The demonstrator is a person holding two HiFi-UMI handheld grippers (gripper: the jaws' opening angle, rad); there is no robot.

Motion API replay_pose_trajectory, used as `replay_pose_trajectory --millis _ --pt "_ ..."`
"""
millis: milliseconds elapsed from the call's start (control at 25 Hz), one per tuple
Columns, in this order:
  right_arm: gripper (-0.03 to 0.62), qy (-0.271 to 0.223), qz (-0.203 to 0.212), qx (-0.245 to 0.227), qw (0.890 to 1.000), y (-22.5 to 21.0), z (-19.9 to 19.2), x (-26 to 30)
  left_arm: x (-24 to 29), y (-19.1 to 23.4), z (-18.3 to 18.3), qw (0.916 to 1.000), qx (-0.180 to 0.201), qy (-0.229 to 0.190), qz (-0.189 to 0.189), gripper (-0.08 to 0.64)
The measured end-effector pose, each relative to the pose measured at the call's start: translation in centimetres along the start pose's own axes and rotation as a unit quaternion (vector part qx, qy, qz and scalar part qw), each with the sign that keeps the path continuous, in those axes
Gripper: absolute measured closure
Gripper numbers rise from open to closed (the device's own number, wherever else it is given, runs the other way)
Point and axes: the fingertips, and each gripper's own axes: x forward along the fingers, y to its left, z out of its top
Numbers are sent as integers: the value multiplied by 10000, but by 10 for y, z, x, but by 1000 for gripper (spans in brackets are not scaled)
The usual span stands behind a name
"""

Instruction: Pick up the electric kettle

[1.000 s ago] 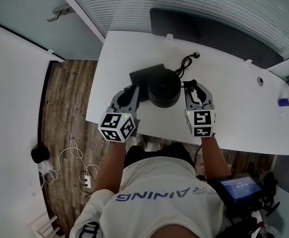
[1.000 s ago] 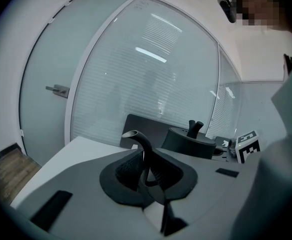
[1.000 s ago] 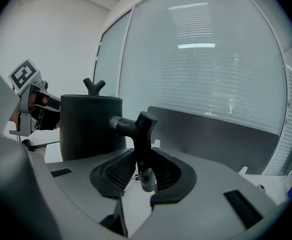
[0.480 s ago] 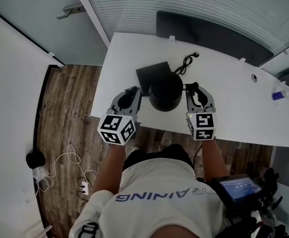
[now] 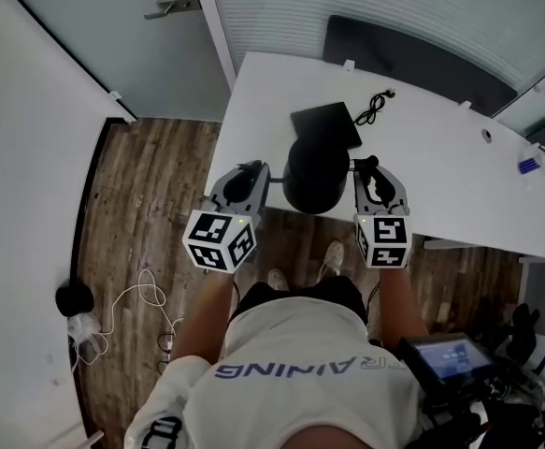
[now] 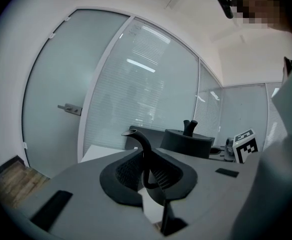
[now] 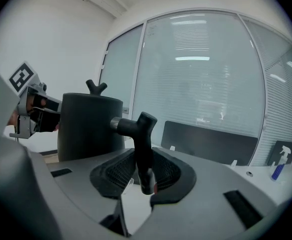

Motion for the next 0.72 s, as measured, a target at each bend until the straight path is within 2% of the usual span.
replay_pose_trajectory --millis 120,280,720 --pt "486 -32 -124 19 9999 11 2 -17 -17 -4 -1 9999 24 -8 -102 506" --pt "486 -28 -289 27 9996 2 4 -41 -23 -25 1 9996 10 -25 -295 506" --pt "488 18 -519 -146 9985 -67 -2 -85 10 -96 2 9986 -78 -68 -515 506"
